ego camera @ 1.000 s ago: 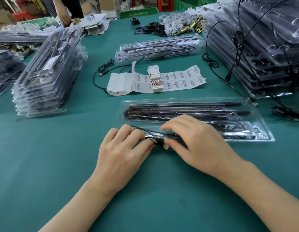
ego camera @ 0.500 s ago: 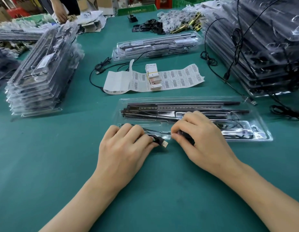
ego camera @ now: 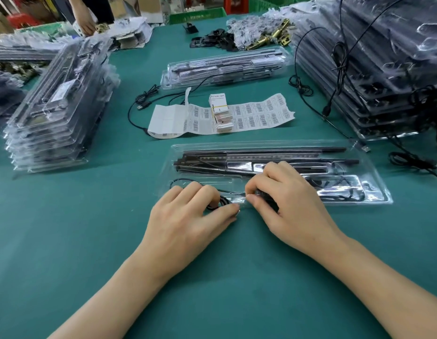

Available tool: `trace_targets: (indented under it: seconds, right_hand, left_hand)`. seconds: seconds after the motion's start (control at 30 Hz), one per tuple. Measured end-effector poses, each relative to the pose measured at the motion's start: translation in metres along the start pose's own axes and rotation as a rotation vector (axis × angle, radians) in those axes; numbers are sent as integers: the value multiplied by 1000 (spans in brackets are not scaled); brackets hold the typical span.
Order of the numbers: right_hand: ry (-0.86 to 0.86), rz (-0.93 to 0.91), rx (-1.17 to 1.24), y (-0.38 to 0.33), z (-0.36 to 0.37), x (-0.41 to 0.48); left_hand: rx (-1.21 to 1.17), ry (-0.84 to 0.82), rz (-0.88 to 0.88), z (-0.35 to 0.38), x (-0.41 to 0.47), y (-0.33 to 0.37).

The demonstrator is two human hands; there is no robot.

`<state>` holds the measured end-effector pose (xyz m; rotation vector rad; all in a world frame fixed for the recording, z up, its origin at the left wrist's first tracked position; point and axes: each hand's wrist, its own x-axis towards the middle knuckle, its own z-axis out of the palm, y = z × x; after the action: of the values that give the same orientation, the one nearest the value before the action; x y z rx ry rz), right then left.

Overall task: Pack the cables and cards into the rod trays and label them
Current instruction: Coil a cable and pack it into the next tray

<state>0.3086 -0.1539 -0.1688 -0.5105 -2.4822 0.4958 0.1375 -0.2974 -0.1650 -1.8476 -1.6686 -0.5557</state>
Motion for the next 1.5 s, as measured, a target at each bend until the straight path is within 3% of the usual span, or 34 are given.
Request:
trace_targets:
  seconds: [0.33, 0.7, 1.13, 1.5]
  right_hand:
    - [6, 4, -12, -1, -1, 0]
    - [-2, 13, -12, -2, 0, -1]
    - [-17, 49, -20, -5, -3, -1]
    - [-12, 49, -7, -5, -2, -1]
  left_hand:
    - [69, 43, -128, 2, -3, 5]
    - [-186, -40, -304, -4, -20, 4]
    - [58, 12, -56, -14, -21, -2]
    - [112, -52, -114, -12, -21, 4]
